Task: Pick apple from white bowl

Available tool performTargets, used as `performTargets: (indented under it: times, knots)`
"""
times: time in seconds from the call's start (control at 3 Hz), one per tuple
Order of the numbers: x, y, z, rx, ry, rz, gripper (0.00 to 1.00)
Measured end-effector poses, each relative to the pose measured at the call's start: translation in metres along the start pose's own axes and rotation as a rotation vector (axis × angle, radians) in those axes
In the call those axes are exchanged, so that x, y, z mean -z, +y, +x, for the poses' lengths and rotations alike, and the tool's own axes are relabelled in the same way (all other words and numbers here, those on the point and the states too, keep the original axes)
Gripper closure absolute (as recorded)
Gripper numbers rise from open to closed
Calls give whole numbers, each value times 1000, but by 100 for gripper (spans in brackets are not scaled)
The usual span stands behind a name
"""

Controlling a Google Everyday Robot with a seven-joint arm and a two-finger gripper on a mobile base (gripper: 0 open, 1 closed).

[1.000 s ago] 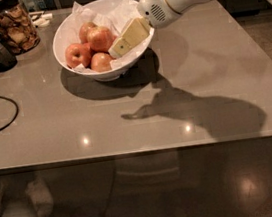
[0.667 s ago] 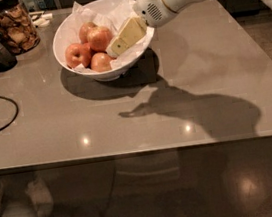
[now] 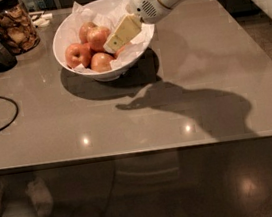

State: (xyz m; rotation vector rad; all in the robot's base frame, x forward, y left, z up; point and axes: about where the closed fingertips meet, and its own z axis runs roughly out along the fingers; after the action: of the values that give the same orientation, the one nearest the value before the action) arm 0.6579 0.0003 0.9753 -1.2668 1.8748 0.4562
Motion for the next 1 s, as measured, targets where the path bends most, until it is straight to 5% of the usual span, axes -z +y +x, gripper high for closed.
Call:
performTargets:
  times: [1.0]
  knots:
    - [-21, -26, 17, 5, 67, 13, 13]
